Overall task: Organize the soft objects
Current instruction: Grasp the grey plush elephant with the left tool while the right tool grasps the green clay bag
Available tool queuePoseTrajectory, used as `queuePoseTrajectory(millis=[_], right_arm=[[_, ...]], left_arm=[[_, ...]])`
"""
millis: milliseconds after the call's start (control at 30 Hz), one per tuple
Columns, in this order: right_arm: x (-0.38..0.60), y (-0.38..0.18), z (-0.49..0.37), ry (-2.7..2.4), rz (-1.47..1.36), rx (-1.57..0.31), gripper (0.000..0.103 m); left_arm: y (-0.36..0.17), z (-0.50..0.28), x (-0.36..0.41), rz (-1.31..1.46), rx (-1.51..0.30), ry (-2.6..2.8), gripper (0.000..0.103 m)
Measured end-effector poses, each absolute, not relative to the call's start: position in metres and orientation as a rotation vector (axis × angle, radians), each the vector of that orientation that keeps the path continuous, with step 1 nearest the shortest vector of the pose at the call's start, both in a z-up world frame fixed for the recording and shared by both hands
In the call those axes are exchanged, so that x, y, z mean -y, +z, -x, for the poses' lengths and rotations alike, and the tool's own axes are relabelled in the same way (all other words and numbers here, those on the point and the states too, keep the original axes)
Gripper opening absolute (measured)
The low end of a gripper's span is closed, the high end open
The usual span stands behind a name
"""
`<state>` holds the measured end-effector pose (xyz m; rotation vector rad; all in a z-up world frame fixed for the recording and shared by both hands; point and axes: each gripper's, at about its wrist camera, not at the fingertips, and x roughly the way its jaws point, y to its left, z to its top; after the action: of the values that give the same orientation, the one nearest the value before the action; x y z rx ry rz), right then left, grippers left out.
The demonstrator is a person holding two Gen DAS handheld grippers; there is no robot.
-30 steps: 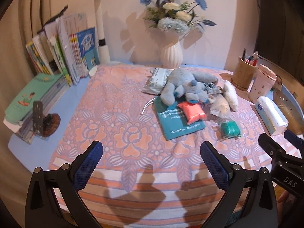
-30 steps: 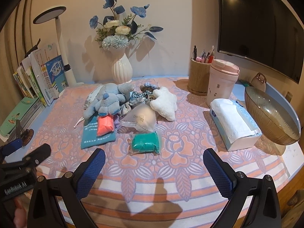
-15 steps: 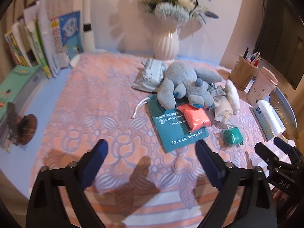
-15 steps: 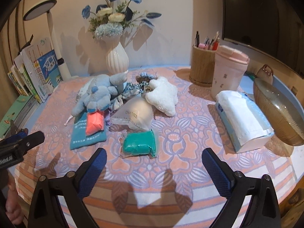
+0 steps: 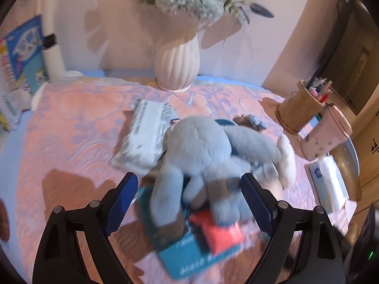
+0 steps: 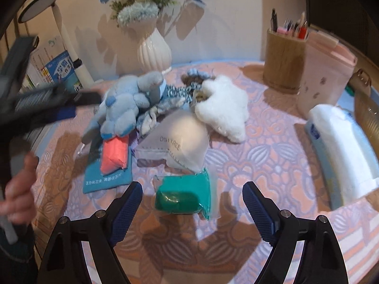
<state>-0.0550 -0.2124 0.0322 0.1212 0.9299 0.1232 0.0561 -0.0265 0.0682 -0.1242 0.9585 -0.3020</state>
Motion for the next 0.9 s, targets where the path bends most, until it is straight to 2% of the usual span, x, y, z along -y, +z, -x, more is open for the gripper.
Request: queuePoseTrajectory(millis=[200,333,367,500,667,733,767,833,900], right_arm=[[0.205,0.02,0.051,0.141,-0.114,-0.939,0.086],[0.201,0.02,0.052,0.121,-0.087,-0.937,0.086],[0.201,0.019,0.053,0.114,-0.084,-0.932,0.083],[0.202,0.018,0.053,0.12,-0.082,-0.934,0.056],[0.204,0.026,0.058,0.119,-0.078,-0.898,0.055],[0.206,0.034,0.064,0.118,-0.077,-0.871,0.055],[0.207,0.039,0.068,0.117,-0.076,-0.857,0.055],[0.208,0.044,0.071,0.114,-0.073,-0.84,0.055],[0.209,0.048,0.074,0.106,-0.071,-0.824,0.055]], left_arm=[[0.061,-0.085,0.05,0.079,-0.993,-0.308,0.087],[0.058,-0.086,0.06,0.024,-0.981,-0.288,0.075],[0.059,-0.085,0.06,0.019,-0.966,-0.284,0.073],[0.064,-0.081,0.058,0.012,-0.928,-0.277,0.068],[0.078,-0.067,0.053,0.019,-0.878,-0.279,0.063],[0.086,-0.059,0.05,0.027,-0.856,-0.293,0.052],[0.092,-0.053,0.048,0.038,-0.841,-0.306,0.036],[0.1,-0.046,0.044,0.051,-0.831,-0.316,0.013],[0.105,-0.041,0.039,0.079,-0.836,-0.337,0.013]])
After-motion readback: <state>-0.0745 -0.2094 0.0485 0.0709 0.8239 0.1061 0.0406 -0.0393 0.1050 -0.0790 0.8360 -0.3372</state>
